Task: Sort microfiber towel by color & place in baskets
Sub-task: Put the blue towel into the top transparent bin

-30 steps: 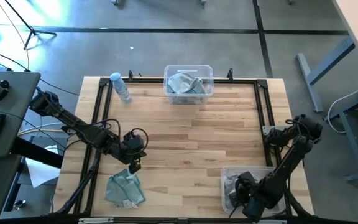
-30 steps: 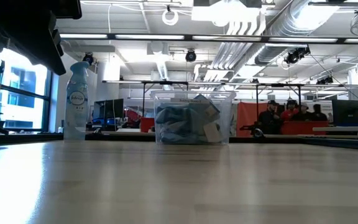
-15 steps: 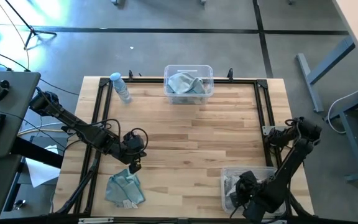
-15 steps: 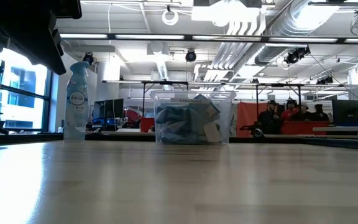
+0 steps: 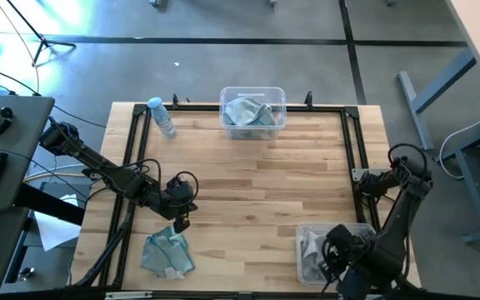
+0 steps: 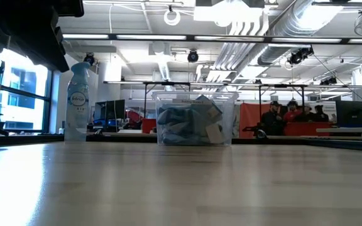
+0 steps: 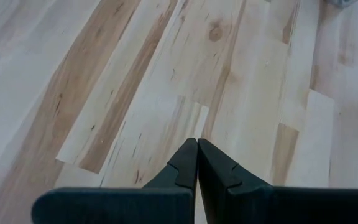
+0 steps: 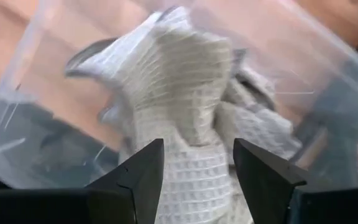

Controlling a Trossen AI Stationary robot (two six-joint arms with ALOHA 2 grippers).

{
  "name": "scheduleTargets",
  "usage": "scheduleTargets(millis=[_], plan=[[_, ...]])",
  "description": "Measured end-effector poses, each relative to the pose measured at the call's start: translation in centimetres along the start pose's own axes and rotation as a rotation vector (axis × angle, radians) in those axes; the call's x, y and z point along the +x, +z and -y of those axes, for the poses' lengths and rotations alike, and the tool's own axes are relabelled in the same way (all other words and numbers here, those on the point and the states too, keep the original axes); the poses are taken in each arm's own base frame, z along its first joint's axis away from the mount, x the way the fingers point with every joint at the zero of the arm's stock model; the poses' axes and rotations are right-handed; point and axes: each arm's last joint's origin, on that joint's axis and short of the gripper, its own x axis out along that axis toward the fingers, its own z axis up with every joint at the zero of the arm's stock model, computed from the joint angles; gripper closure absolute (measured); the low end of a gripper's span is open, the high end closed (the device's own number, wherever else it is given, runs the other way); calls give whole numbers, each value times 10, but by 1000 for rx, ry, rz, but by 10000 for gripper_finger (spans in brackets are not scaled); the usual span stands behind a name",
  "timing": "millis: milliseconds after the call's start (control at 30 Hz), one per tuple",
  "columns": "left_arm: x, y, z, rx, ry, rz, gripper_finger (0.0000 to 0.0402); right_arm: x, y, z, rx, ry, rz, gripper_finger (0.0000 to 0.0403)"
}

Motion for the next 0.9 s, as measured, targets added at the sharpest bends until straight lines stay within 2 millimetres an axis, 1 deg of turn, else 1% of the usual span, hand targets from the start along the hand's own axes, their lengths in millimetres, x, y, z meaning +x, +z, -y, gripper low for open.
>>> scheduleTargets(millis=[67,133,200,300,333,367,500,633,700,800,900], plan=[[0,0,0,1,-7,-9,402,-3,3,1,30,-14,6,222],[0,0,0,2,-8,-9,401,-5,6,0,17,-10,11,244],[0,0,0,18,-9,-8,402,-5,10,-2,-30,6,42,282],[0,0,0,44,-8,-7,401,-4,21,-6,-116,15,93,361],[0,0,0,50,-8,-7,402,-4,26,-8,-156,11,103,381],[0,0,0,51,-8,-7,402,-3,31,-9,-197,9,114,390],[0,0,1,45,-19,-8,401,0,58,-17,-333,-13,152,379],[0,2,4,22,-61,4,401,4,89,-25,-538,-21,243,398],[0,5,6,10,-76,33,401,6,106,-26,-616,-16,280,398],[0,10,7,-13,-79,88,402,11,128,-20,-699,25,308,401],[0,15,7,-32,-80,133,402,19,143,-6,-730,86,363,402]])
